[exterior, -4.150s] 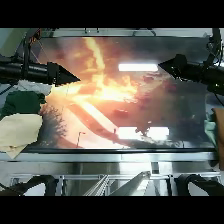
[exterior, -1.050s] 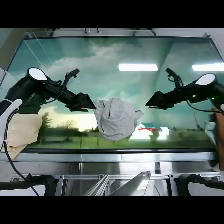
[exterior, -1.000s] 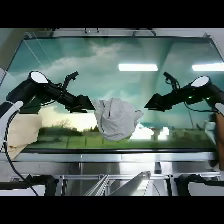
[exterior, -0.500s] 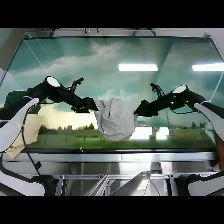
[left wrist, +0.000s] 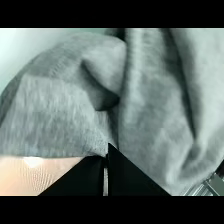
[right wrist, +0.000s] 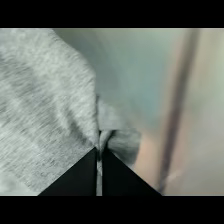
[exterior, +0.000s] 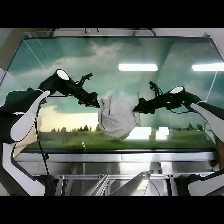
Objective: Fold the shirts.
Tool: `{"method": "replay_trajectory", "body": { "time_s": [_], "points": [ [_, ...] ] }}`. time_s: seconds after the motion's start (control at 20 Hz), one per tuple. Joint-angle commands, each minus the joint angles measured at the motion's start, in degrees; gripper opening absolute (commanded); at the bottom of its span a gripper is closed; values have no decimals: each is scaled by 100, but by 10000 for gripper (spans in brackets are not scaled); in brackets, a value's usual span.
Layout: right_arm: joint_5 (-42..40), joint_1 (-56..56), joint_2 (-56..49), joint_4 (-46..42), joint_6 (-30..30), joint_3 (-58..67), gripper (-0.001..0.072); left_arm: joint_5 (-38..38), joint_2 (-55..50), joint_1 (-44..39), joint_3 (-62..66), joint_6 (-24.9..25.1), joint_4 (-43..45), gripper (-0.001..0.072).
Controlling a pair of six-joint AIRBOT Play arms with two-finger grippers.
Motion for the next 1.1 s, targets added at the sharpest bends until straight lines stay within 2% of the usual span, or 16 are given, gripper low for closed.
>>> {"method": "replay_trajectory", "body": {
  "time_s": [0.0, 0.25, 0.5, 0.65, 0.85, 1.05],
  "points": [
    [341, -455, 509, 190, -66, 267, 15, -350, 527, 289, 498, -94, 9, -4],
    [898, -1266, 1985, 192, -125, 1054, 15, -450, 1716, 940, 1394, -269, 0, -3],
    [817, -1360, 3508, 247, -472, 1530, 16, -459, 2914, 1108, 1624, -271, -11, -1],
    [391, -1360, 4358, 247, -616, 1587, 16, -422, 3630, 1108, 1624, -273, -7, -2],
    [748, -1357, 4629, 249, -417, 1580, 17, -896, 4186, 1086, 1615, -463, 13, 17],
    [1032, -1259, 4019, 245, -286, 1508, 17, -1174, 4295, 1034, 664, -461, 61, 18]
  ]
}}
